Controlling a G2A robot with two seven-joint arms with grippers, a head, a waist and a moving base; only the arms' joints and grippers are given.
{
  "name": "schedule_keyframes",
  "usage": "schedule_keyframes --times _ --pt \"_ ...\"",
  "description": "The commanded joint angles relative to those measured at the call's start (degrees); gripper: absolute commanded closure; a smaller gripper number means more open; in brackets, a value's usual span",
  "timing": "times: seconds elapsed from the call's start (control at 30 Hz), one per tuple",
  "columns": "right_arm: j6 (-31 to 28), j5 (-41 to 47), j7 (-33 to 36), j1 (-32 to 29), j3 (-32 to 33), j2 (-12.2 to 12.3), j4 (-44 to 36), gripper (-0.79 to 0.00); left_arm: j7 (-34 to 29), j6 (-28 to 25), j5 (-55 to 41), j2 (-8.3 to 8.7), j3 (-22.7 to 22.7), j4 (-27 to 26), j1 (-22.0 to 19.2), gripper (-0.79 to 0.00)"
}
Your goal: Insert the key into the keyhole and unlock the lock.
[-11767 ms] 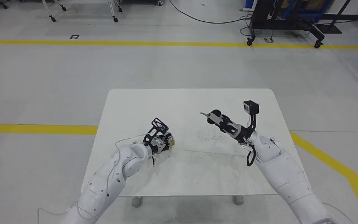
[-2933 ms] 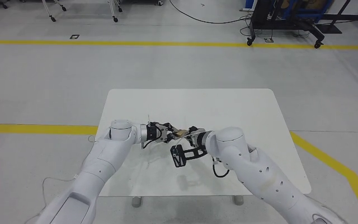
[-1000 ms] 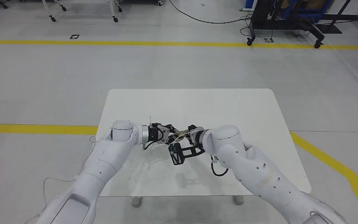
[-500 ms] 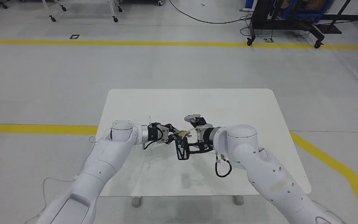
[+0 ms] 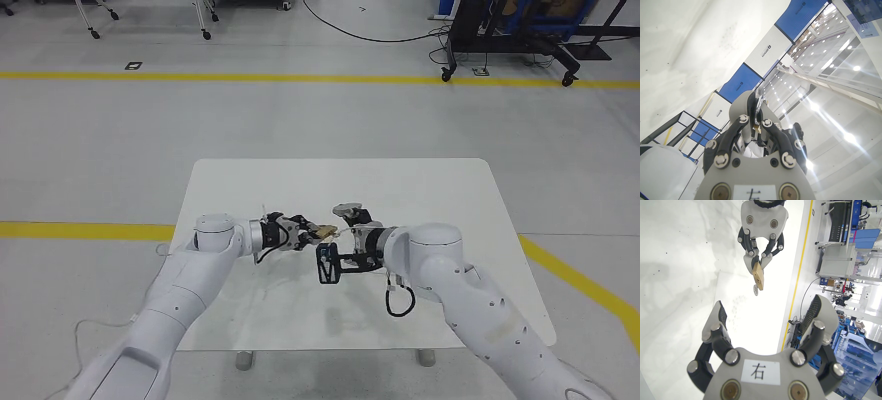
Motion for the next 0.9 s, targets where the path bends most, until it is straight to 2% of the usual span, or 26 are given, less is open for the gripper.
schedule_keyframes --times 0.0,0.03,0.07,0.1,0.3,0.47,0.7,0.87 --pt "-0.4 13.4 -8.9 -1.0 3.3 0.1 5.0 -0.616 0.0 -1.0 -0.4 0.09 -0.6 -0.1 0.1 0.0" --pt "-1.4 16.6 -11.0 -0.8 4.6 0.2 6.5 -0.379 -0.1 -1.3 -0.7 0.12 -0.8 -0.2 0.2 0.0" --pt "-2.2 19.7 -13.5 -1.0 5.4 0.3 7.9 -0.379 0.0 -1.4 -0.8 0.15 -1.0 -0.2 0.3 0.0" --pt "-3.5 23.1 -15.8 -1.3 5.9 0.3 9.7 0.0 0.2 -1.5 -0.9 0.18 -1.1 -0.2 0.4 0.0" --pt "-4.0 31.4 -21.7 -0.8 5.8 0.9 14.1 0.0 2.3 -2.2 -0.8 0.17 -1.5 -0.5 0.5 0.0" --pt "-4.0 38.1 -21.7 0.3 5.0 1.5 19.3 0.0 4.0 -3.5 0.1 0.23 -1.7 -1.2 0.9 0.0" --pt "-4.0 49.9 -27.6 -0.1 5.8 2.0 25.7 0.0 2.4 -4.2 -0.6 0.41 -2.5 -2.0 1.4 0.0" --pt "-4.0 53.3 -26.9 0.4 3.4 2.6 27.7 0.0 -0.3 -3.7 -1.0 0.44 -2.3 -2.3 1.5 0.0"
